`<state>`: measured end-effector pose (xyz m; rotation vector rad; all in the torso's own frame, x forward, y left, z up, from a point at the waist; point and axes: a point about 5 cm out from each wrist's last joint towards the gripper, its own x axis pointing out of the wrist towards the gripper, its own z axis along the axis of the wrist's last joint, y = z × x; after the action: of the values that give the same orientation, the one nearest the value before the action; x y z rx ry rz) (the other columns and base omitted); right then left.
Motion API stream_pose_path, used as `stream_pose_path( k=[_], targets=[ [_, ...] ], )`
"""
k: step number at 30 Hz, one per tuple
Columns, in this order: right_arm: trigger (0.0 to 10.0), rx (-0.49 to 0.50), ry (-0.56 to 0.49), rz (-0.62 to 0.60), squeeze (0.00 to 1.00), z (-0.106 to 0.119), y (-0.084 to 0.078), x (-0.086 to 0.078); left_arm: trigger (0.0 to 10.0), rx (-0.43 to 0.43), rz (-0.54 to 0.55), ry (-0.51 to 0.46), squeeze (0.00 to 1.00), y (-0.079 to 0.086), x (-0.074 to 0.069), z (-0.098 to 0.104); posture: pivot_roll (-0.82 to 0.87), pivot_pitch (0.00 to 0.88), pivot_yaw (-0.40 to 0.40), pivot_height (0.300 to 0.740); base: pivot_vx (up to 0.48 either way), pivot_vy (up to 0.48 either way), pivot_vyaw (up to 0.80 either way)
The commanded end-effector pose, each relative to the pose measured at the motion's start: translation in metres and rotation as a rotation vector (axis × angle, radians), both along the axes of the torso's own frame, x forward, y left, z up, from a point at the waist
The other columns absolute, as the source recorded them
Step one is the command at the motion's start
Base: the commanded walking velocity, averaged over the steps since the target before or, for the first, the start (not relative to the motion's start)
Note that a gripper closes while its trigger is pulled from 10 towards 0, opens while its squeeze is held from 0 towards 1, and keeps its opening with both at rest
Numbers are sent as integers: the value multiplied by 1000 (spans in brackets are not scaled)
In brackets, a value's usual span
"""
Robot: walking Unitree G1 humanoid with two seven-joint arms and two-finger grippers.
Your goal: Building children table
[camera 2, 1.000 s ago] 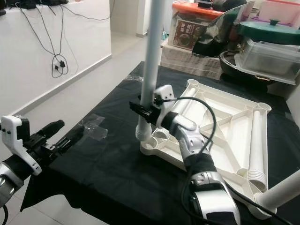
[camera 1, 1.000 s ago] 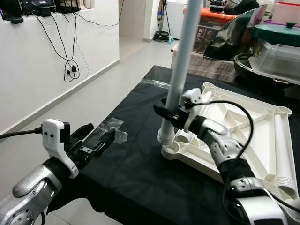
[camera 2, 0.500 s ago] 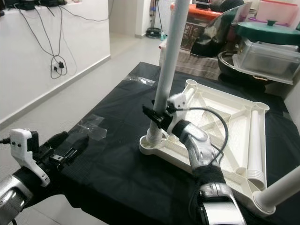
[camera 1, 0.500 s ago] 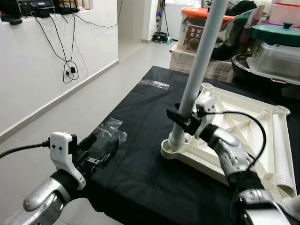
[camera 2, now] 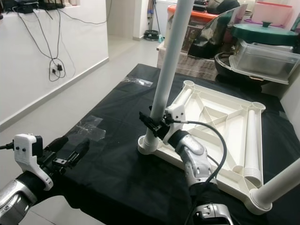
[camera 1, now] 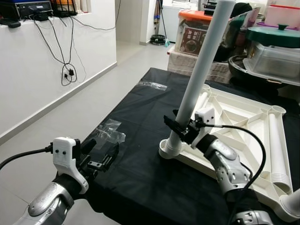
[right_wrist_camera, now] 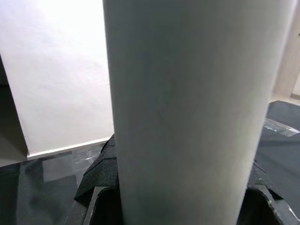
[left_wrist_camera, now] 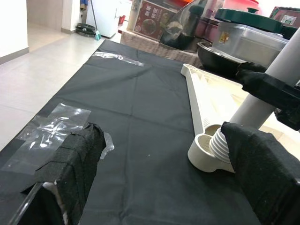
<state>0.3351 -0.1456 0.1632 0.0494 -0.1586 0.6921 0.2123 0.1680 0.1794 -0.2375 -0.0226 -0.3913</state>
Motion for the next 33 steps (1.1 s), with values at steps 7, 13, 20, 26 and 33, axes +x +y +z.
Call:
stream_pose_path(
  k=[7, 13, 20, 26, 33],
  targets=[
    [0, -75, 66, 39, 0, -13, 20, 6, 10000, -2, 17, -3, 0, -3, 3, -3, 82, 0, -99, 740, 0, 0, 0],
    [0, -105, 84, 11, 0, -13, 21, 13, 10000, -1, 27, -4, 0, -3, 2, -4, 87, 0, -104, 740, 0, 0, 0],
    [0, -117, 117, -36, 0, -15, 16, 20, 10000, -3, 32, -5, 0, -4, 2, -6, 91, 0, -105, 740, 0, 0, 0],
    [0, -112, 143, -83, 0, -19, 2, 20, 10000, -1, 23, -5, 0, -5, 4, -6, 82, 0, -93, 740, 0, 0, 0],
    [0, -69, 182, -130, 0, -23, -10, 21, 10000, -1, 14, -5, 0, -6, 5, -6, 71, 0, -81, 740, 0, 0, 0]
  ],
)
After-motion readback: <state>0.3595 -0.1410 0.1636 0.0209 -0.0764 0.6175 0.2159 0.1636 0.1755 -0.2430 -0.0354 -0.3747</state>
